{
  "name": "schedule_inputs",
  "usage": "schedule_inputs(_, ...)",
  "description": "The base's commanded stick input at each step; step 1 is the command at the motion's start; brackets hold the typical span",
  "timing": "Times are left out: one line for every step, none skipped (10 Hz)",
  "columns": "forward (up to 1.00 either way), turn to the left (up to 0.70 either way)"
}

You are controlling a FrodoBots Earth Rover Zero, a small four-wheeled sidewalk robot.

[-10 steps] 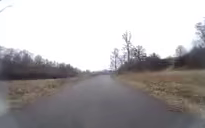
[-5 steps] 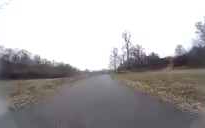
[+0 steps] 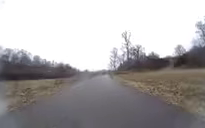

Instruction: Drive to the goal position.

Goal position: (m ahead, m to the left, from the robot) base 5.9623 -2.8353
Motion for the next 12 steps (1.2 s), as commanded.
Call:
schedule_inputs(0.7, 0.0)
schedule_inputs(0.7, 0.0)
schedule_inputs(0.7, 0.0)
schedule_inputs(0.7, 0.0)
schedule_inputs(0.7, 0.0)
schedule_inputs(0.7, 0.0)
schedule_inputs(0.7, 0.0)
schedule_inputs(0.7, 0.0)
schedule_inputs(0.7, 0.0)
schedule_inputs(0.7, 0.0)
schedule_inputs(0.7, 0.0)
schedule_inputs(0.7, 0.0)
